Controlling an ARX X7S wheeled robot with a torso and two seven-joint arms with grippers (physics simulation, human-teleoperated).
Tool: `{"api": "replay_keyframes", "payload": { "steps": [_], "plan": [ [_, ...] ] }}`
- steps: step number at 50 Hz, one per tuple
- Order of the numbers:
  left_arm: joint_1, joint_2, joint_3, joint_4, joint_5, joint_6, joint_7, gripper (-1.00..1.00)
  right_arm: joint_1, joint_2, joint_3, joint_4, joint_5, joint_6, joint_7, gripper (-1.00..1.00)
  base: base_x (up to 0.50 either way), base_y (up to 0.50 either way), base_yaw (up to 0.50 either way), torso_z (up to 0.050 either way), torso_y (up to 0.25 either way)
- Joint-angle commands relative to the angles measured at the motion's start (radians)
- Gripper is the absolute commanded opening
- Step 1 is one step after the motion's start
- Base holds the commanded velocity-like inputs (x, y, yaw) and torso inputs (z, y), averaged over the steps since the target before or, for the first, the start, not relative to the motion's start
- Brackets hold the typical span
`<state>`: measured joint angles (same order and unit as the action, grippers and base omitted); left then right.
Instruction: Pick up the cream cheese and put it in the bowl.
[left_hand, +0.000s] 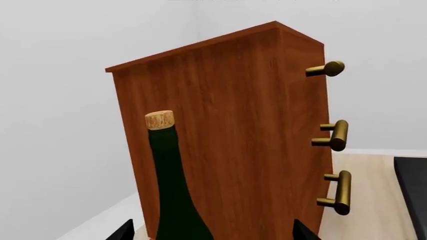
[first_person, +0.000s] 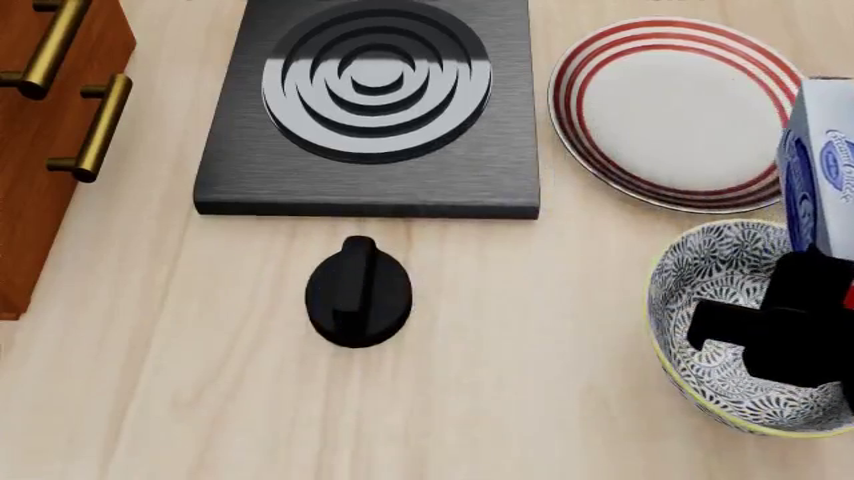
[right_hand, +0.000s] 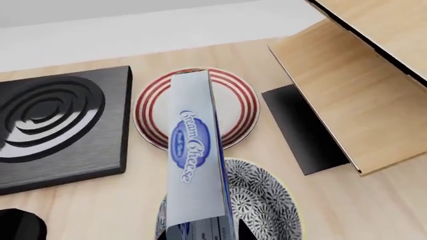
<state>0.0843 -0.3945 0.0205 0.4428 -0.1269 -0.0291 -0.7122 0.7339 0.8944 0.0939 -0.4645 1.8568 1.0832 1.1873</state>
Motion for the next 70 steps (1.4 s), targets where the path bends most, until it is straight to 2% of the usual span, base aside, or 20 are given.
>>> {"api": "replay_keyframes", "payload": {
  "steps": [1, 18, 26, 47, 70],
  "plan": [
    [0.0, -0.001, 0.0, -0.002, -0.002, 0.003, -0.001, 1.0, 0.055, 0.03, -0.036, 0.052, 0.053, 0.014, 0.035, -1.0, 0.0, 0.0, 0.0, 0.0, 0.0],
    [-0.001, -0.003, 0.003, 0.0, 0.002, -0.005, -0.007, 1.0, 0.265, 0.129, -0.253, 0.168, 0.316, 0.091, 0.16, -1.0, 0.0, 0.0, 0.0, 0.0, 0.001],
    [-0.001, -0.004, 0.005, 0.0, 0.004, -0.005, -0.009, 1.0, 0.343, 0.145, -0.316, 0.245, 0.342, 0.132, 0.163, -1.0, 0.0, 0.0, 0.0, 0.0, 0.001],
    [-0.003, -0.006, 0.008, -0.001, 0.005, -0.01, -0.013, 1.0, 0.535, 0.143, -0.518, 0.433, 0.473, 0.228, 0.206, -1.0, 0.0, 0.0, 0.0, 0.0, 0.0],
    [0.0, -0.008, 0.007, 0.001, 0.002, -0.005, -0.017, 1.0, 0.774, 0.069, -0.8, 0.667, 0.536, 0.386, 0.26, -1.0, 0.0, 0.0, 0.0, 0.0, 0.0]
  ]
}}
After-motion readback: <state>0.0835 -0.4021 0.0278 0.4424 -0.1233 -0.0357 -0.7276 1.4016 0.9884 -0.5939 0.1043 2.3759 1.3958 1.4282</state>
